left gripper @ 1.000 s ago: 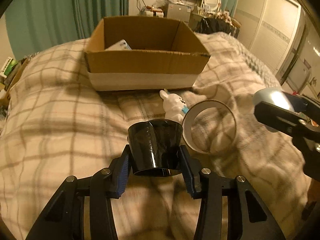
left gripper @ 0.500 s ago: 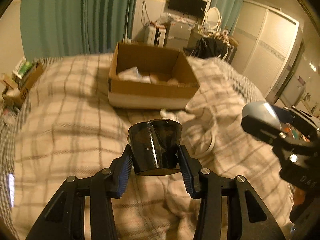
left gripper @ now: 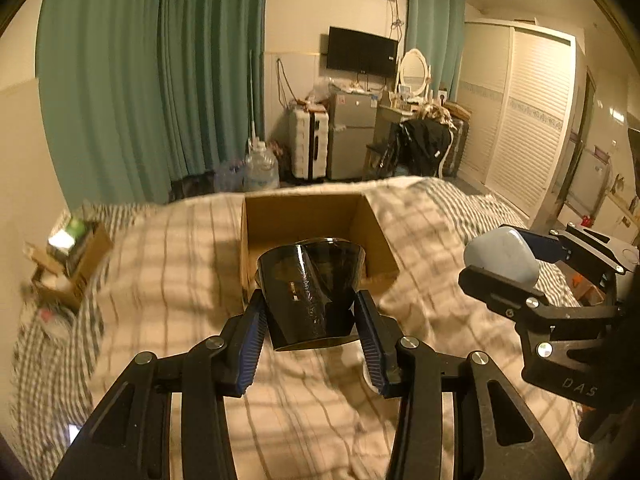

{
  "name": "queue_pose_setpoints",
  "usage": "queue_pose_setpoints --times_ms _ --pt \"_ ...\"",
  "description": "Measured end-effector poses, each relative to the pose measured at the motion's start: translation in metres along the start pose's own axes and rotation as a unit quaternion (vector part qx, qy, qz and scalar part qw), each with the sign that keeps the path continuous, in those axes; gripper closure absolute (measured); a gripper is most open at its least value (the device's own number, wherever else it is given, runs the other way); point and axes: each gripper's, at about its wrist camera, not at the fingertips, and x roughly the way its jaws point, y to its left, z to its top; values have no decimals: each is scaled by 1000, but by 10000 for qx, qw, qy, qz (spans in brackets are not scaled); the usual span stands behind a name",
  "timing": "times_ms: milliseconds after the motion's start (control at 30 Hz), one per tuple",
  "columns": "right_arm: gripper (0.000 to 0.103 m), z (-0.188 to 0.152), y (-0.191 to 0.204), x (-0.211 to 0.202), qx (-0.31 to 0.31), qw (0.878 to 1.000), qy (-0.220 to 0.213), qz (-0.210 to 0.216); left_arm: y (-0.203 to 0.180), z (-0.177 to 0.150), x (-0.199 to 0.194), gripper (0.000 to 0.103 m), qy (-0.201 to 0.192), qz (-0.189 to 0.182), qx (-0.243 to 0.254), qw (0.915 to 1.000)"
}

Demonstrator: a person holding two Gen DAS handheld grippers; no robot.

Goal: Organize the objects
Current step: 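Carry the cup and earbud case over the box and release both inside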

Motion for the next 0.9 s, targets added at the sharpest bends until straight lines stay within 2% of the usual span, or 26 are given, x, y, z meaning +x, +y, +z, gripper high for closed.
queue_pose_setpoints --times_ms 267,433,700,900 --pt "49 41 -18 24 -49 9999 -144 -39 6 45 21 59 -200 192 60 9996" --pt "49 66 -32 49 -49 9999 -142 -39 9 61 43 59 -195 293 144 9993" --pt "49 94 -53 106 -1 10000 -71 -52 18 83 105 59 -88 423 187 9989" --pt "49 88 -66 167 60 9998 157 -76 24 78 160 59 175 446 262 9985"
